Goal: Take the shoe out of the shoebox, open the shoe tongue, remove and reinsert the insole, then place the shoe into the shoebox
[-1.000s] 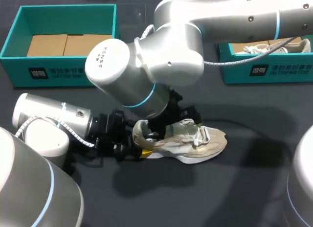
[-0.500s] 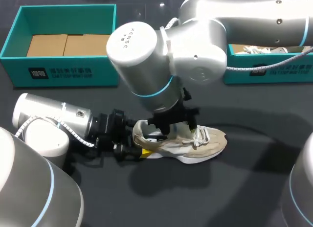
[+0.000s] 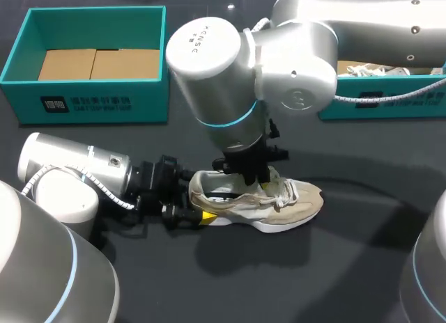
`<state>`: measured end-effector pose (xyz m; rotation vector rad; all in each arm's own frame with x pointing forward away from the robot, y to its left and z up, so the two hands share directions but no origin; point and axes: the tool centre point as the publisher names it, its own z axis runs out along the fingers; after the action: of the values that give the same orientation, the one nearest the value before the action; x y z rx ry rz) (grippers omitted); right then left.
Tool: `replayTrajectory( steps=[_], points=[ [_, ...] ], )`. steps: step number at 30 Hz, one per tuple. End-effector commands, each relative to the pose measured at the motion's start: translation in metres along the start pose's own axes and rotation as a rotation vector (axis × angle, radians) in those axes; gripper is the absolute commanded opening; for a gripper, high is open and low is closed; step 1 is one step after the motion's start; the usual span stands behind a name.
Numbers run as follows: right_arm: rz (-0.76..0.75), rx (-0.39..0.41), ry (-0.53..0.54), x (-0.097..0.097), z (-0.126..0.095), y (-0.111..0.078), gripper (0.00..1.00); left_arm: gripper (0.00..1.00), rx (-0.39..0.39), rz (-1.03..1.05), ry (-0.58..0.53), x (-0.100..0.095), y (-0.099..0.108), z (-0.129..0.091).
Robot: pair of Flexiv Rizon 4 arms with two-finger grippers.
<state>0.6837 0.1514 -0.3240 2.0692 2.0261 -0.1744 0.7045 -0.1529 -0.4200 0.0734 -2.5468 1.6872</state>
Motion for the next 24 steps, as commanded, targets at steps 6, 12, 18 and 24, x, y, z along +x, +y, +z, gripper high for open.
replayTrajectory(
  steps=[6, 12, 18, 24],
  points=[
    [-0.137, 0.037, 0.239, -0.045, -0.004, 0.002, 0.0, 0.0, -0.004, 0.0, 0.001, -0.003, 0.001, 0.001],
    [-0.137, 0.037, 0.239, -0.045, -0.004, 0.002, 0.0, 0.0, -0.004, 0.0, 0.001, -0.003, 0.001, 0.001],
    [-0.137, 0.037, 0.239, -0.045, -0.004, 0.002, 0.0, 0.0, -0.004, 0.0, 0.001, -0.003, 0.001, 0.001],
    [-0.127, 0.032, 0.296, -0.061, 0.002, -0.003, 0.0, 0.0, -0.004, 0.0, 0.001, -0.003, 0.001, 0.001]
  ],
)
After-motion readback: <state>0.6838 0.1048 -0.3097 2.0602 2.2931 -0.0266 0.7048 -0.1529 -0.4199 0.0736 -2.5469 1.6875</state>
